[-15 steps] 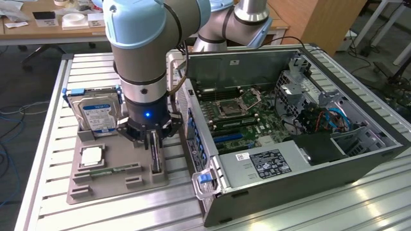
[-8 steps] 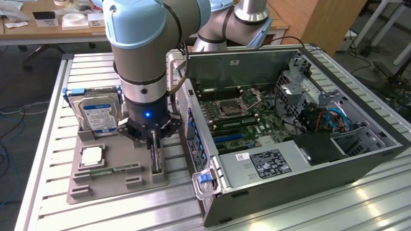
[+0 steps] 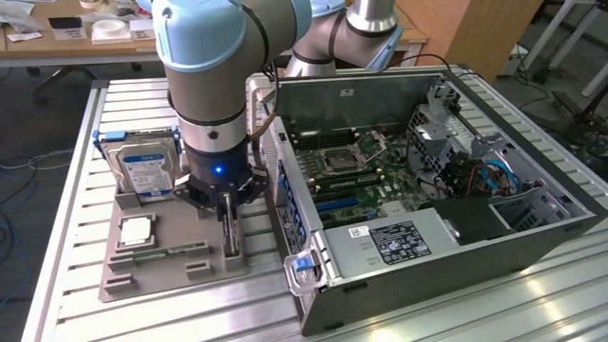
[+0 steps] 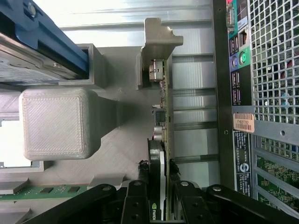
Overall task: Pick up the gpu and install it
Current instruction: 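Pick up the gpu and move the gpu toward the slot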
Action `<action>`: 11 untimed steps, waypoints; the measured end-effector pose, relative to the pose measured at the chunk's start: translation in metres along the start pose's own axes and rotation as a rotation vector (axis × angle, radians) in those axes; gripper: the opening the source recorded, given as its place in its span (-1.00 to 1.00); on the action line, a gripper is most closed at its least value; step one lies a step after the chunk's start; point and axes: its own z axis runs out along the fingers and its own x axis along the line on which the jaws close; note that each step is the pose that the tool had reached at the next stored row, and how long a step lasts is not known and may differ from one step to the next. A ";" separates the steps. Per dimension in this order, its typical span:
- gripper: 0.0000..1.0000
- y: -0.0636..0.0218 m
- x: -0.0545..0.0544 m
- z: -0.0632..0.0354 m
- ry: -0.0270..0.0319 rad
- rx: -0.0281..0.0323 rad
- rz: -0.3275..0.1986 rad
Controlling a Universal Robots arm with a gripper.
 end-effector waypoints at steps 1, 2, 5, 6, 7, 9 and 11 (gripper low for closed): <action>-0.47 0.0000 0.000 0.0000 0.0001 -0.0001 -0.003; -0.47 0.0000 0.000 0.0000 0.0003 -0.0001 -0.010; -0.47 0.0000 0.000 0.0000 0.0007 -0.0002 -0.017; -0.47 0.0000 0.000 0.0000 0.0007 -0.0003 -0.017; -0.47 0.0000 0.000 0.0000 0.0008 -0.0003 -0.017; -0.47 0.0000 0.000 0.0000 0.0009 -0.0003 -0.021; -0.47 0.0000 0.000 0.0000 0.0009 -0.0003 -0.022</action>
